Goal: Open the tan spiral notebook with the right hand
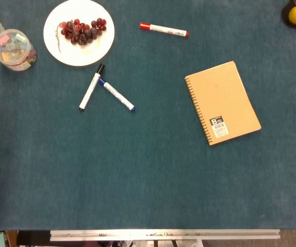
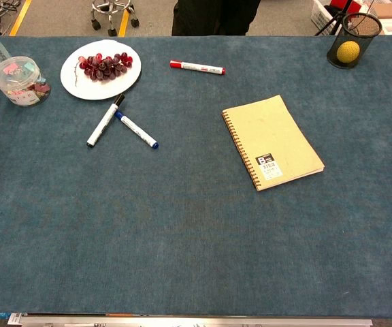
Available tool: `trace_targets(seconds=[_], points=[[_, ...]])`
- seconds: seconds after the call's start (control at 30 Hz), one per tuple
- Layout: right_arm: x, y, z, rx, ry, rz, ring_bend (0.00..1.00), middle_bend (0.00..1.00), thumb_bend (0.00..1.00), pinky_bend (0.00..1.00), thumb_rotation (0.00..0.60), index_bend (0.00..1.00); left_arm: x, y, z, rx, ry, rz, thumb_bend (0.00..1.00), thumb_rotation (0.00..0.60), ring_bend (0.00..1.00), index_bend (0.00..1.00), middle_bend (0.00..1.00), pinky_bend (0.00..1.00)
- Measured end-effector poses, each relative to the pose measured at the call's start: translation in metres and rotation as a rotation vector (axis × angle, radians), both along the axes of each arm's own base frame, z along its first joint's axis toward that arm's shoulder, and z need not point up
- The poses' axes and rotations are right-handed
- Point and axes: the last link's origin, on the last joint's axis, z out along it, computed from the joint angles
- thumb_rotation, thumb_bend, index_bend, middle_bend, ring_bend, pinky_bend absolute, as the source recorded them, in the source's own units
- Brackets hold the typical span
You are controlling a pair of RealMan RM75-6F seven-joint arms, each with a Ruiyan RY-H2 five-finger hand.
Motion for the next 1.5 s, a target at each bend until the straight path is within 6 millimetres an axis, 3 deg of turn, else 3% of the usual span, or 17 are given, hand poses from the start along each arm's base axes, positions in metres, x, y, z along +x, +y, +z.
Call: trace_targets(seconds=[0.3, 0.53, 0.8, 1.2, 1.5], points=[[0.004, -0.003, -0.003, 0.035, 0.008, 0.015, 0.07, 0.20, 0.06, 0.16, 0.600, 0.13, 0.000, -0.001, 0.000, 0.004, -0.003, 0.000, 0.41, 0.600, 0.18, 0.25, 0.16, 0.10], [0.014, -0.020, -0.015, 0.109, 0.051, 0.065, 0.07, 0.20, 0.06, 0.16, 0.600, 0.13, 0.000, -0.002, 0.001, 0.004, -0.006, -0.003, 0.41, 0.600, 0.18, 0.25, 0.16, 0.10], [0.026, -0.054, -0.057, 0.238, 0.148, 0.163, 0.07, 0.19, 0.06, 0.16, 0.600, 0.13, -0.004, -0.006, 0.003, 0.010, -0.009, 0.010, 0.41, 0.600, 0.18, 0.25, 0.16, 0.10], [0.020, -0.088, -0.125, 0.303, 0.245, 0.211, 0.00, 0.12, 0.01, 0.09, 0.600, 0.11, -0.010, -0.008, 0.005, 0.017, -0.010, 0.029, 0.41, 0.600, 0.18, 0.25, 0.16, 0.10], [0.020, -0.103, -0.153, 0.316, 0.264, 0.225, 0.00, 0.11, 0.00, 0.09, 0.600, 0.10, -0.014, -0.010, 0.006, 0.017, -0.013, 0.037, 0.41, 0.600, 0.18, 0.25, 0.16, 0.10]])
